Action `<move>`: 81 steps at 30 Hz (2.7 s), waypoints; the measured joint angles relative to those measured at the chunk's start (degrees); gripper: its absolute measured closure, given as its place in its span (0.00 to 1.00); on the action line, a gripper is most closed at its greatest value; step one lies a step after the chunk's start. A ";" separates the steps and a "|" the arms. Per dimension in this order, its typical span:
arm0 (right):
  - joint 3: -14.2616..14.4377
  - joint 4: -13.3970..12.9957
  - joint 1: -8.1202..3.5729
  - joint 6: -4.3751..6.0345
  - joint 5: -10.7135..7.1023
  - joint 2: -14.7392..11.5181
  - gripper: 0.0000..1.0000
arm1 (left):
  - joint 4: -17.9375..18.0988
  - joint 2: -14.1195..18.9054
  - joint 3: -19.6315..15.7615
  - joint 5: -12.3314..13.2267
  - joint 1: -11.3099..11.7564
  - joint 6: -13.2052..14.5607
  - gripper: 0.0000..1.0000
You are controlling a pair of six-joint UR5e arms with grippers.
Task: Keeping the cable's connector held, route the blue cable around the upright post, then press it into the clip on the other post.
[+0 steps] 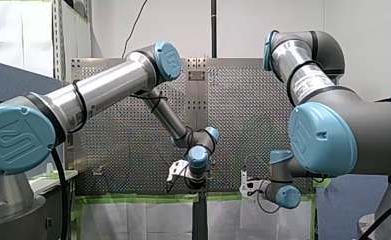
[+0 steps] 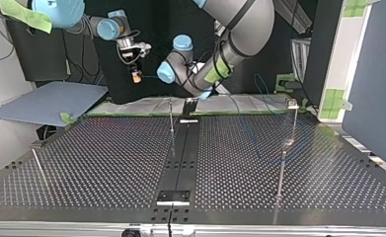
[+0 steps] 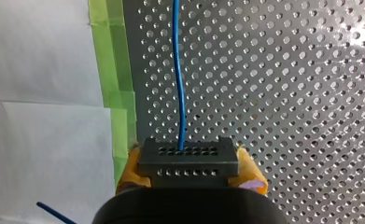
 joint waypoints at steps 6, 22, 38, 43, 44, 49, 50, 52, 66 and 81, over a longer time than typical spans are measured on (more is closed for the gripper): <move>-0.95 0.76 -0.41 0.20 -0.01 0.00 1.00 | 3.05 0.39 -0.02 -2.39 -0.31 -0.89 1.00; -3.57 2.96 -1.28 0.41 0.04 0.00 1.00 | 5.52 2.12 -0.02 -3.64 -1.16 -1.97 1.00; -6.74 5.06 -2.43 0.59 -0.53 -0.02 1.00 | 6.91 2.60 -0.02 -2.56 -1.70 -1.15 1.00; -7.52 5.28 -2.44 0.27 -1.29 -0.02 1.00 | 7.98 2.63 -0.02 -1.71 -1.16 -0.27 1.00; -7.59 5.26 -2.45 0.24 -1.51 -0.02 1.00 | 8.33 2.63 -0.02 -1.64 -1.08 -0.10 1.00; -8.15 5.04 -2.46 0.39 -2.40 -0.01 1.00 | 11.00 2.63 -0.02 -1.47 -0.65 0.68 1.00; -8.32 5.06 -2.46 0.39 -2.47 -0.01 1.00 | 11.46 2.64 -0.02 -1.46 -0.56 0.73 1.00; -8.77 5.21 -2.46 0.41 -2.60 -0.01 1.00 | 12.52 2.64 -0.02 -1.44 -0.36 0.80 1.00; -10.98 6.61 -2.50 0.53 -2.73 0.00 1.00 | 14.04 2.58 -0.02 -0.57 1.34 1.61 1.00; -12.84 7.35 -2.50 0.98 -2.97 0.00 1.00 | 14.54 2.55 0.02 4.74 3.31 1.60 1.00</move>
